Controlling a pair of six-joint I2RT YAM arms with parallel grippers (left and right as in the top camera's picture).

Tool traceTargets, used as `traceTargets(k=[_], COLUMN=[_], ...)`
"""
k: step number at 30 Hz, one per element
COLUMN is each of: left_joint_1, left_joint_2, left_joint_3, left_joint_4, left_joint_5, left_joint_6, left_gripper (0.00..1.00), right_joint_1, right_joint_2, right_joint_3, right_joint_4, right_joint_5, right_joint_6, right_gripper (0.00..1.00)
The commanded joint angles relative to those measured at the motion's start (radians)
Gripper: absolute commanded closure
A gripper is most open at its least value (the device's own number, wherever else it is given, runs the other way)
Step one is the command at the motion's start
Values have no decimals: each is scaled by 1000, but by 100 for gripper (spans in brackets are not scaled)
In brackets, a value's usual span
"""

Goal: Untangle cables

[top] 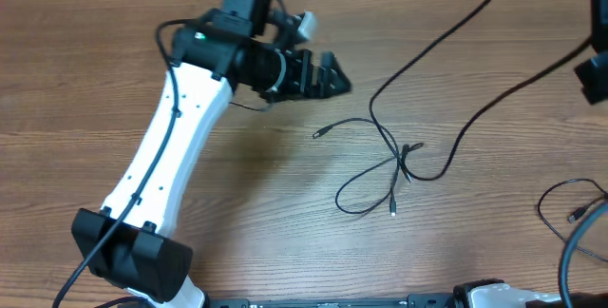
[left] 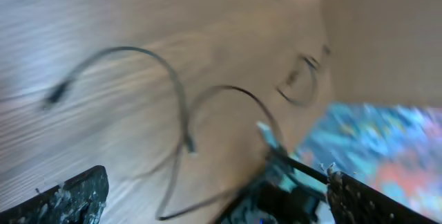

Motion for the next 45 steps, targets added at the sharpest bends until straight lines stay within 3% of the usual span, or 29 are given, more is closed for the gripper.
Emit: traceTargets(k=[1, 16, 19, 23, 28, 31, 33, 35, 37, 42, 45], left_joint_1=[-46, -105, -109, -109, -106, -93, -78, -60, -44, -48, -66], left_joint_2=[-24, -24, -24, -24, -20, -18, -18, -18, -18, -18, -18], left_joint_3=[15, 15, 15, 15, 15, 15, 15, 15, 15, 15, 15], left_joint_4=[16, 166, 191, 178, 53, -26, -59, -60, -37, 6, -24], left_joint_5=[105, 101, 32, -212, -699, -884, -923, -832, -663, -180, -36], left_joint_6=[61, -38, -41, -79, -186, -300, -351, -340, -250, 176, 345], left_gripper=[0, 1, 0, 1, 0, 0, 0, 1, 0, 0, 1], right_joint_1=[-2, -2, -2, -2, -2, -2, -2, -2, -2, -2, -2], right_joint_2=[19, 17, 16, 15, 7, -2, -8, -11, -12, -10, -9], right_joint_3=[8, 8, 8, 8, 8, 8, 8, 8, 8, 8, 7], right_joint_4=[15, 46, 48, 48, 47, 47, 47, 43, 39, 35, 35], right_joint_5=[19, -4, -23, -29, 17, 53, 54, 54, 54, 54, 54], right_joint_6=[42, 106, 107, 106, 102, 102, 102, 102, 102, 103, 103], right_gripper=[96, 96, 96, 96, 96, 96, 96, 96, 96, 96, 96])
